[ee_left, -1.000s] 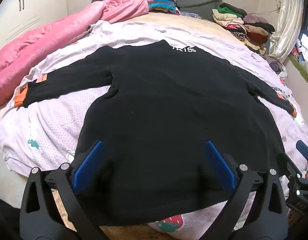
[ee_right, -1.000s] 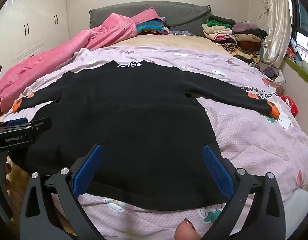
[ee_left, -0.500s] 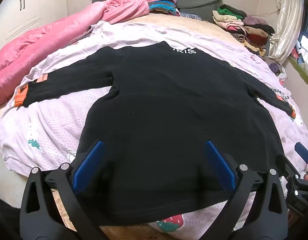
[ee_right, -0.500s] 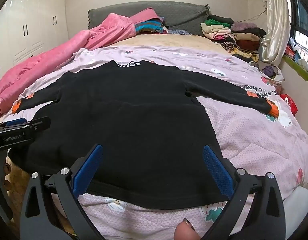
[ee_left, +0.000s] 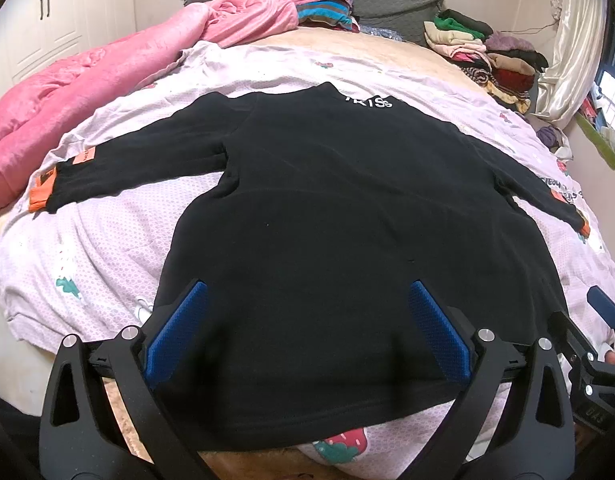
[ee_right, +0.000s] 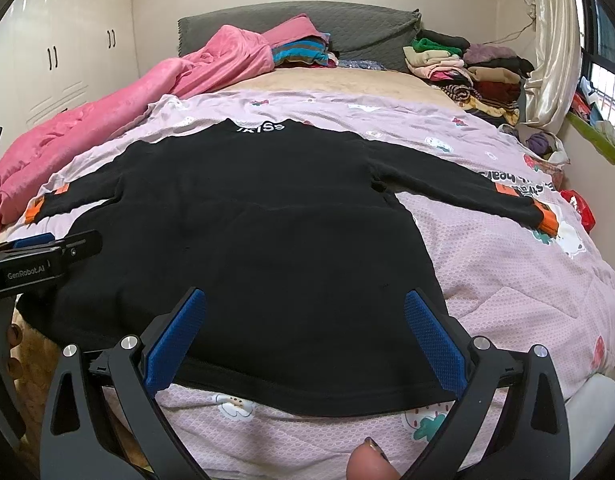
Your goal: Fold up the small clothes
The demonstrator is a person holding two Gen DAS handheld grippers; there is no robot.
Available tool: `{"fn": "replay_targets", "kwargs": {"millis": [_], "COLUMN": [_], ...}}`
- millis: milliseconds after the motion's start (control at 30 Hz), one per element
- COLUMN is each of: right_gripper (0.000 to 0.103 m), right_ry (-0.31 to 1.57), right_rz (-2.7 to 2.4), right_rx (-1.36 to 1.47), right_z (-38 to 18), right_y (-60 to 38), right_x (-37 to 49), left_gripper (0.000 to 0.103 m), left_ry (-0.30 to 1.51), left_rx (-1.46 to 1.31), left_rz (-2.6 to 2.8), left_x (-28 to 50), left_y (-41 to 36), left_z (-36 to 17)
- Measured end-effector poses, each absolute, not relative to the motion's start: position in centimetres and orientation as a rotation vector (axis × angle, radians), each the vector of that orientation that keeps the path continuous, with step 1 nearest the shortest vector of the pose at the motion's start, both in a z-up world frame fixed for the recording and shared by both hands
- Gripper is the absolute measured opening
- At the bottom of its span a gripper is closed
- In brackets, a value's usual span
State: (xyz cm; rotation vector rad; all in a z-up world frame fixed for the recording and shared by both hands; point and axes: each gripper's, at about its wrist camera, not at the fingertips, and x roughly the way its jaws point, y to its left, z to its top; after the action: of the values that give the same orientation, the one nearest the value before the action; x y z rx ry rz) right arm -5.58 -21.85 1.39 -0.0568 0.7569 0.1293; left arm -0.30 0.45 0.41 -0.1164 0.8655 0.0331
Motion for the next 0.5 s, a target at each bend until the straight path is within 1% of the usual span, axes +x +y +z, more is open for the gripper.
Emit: {"fn": "replay_targets", "kwargs": {"millis": [500], "right_gripper": [0.099], "right_ry": [0.756], "right_rz": [0.128], "right_rx": [-0.057], "right_z": [1.39], "right_y": [-21.75], "right_x": [-5.6], "left_gripper": [0.094], "left_ry": [0.864], "left_rx": [-0.107], "left_rz": [0.035], "left_x": [-0.34], "left_y": [0.39], "left_z": [0.42]}}
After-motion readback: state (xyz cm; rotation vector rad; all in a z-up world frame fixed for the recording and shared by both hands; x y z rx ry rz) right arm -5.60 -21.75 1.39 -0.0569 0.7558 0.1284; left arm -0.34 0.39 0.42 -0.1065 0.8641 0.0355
